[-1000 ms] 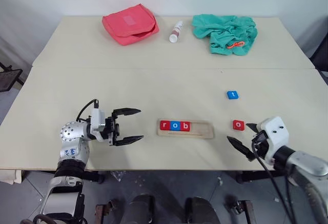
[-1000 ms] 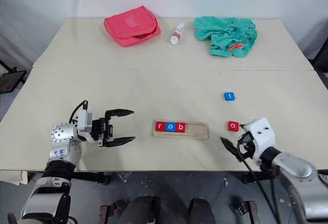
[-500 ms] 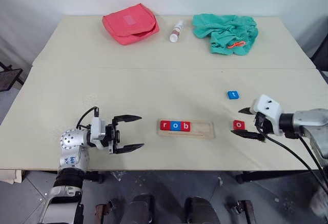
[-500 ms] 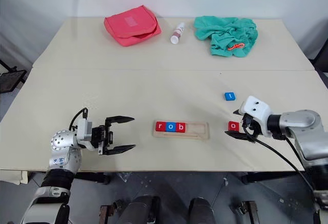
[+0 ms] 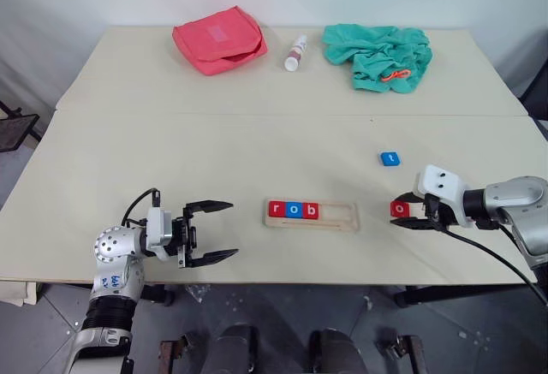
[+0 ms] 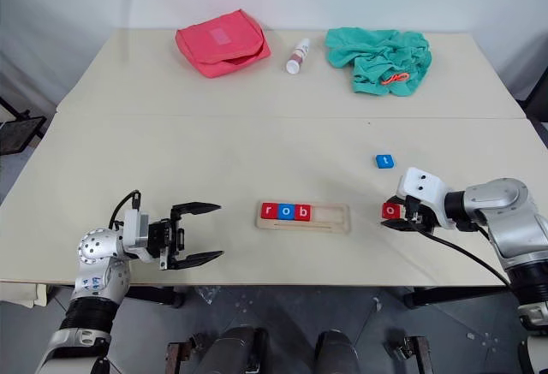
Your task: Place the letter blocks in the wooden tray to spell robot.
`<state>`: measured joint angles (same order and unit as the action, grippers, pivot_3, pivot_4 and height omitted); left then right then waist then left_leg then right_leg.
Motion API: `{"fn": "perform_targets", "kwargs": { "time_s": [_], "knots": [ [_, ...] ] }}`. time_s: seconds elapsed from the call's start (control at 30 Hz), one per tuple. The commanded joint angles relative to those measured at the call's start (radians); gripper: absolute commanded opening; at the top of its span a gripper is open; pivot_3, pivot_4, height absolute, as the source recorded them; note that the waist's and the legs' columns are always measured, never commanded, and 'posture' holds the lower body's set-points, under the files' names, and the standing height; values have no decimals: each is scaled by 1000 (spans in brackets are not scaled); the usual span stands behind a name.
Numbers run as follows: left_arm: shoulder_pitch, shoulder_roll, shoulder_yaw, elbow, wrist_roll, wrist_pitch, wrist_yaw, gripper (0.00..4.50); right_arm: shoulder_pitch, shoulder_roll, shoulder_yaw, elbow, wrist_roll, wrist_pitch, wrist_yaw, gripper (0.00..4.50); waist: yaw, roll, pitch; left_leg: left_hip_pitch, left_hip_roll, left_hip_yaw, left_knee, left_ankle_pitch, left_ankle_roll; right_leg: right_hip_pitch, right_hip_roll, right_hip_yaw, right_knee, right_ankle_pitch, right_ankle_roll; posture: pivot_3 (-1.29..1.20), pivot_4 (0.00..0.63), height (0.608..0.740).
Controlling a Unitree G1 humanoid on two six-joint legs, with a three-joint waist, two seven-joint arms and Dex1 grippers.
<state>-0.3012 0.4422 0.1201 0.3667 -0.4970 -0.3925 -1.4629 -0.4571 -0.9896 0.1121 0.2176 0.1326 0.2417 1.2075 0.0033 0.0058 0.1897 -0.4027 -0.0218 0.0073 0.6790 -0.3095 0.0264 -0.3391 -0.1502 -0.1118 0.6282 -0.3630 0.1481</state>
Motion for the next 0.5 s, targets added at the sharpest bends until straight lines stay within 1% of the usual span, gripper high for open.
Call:
{"fn": "perform_targets", "kwargs": {
  "time_s": [0.03,0.1,0.23,0.33,0.5],
  "knots": [
    [-12,4,11,-14,-22,-1,1,4500,3,-9,-30,-38,-11,16,-20,1464,-1,0,0,0,0,0,0,0,0,0,0,0,0,0,0,0,150,740],
    [-18,3,11,-8,-22,-2,-1,4500,-1,-10,-44,-70,0,42,-28,1460,-1,0,0,0,0,0,0,0,0,0,0,0,0,0,0,0,150,740],
    [-33,3,11,11,-19,-4,-6,4500,-36,0,-61,-221,68,203,-34,1460,-2,0,0,0,0,0,0,0,0,-1,0,0,0,0,0,0,150,740],
    [-50,-2,7,29,-15,-11,-13,4500,-86,16,-9,-377,114,364,-26,1460,-3,0,0,0,0,0,0,0,0,-1,0,0,0,0,0,0,150,740],
    [-73,-8,6,56,-12,-17,-18,4500,-127,73,43,-455,128,454,-49,1460,3,0,0,-1,0,-1,0,0,0,-1,0,0,0,0,0,0,150,740]
  ]
}}
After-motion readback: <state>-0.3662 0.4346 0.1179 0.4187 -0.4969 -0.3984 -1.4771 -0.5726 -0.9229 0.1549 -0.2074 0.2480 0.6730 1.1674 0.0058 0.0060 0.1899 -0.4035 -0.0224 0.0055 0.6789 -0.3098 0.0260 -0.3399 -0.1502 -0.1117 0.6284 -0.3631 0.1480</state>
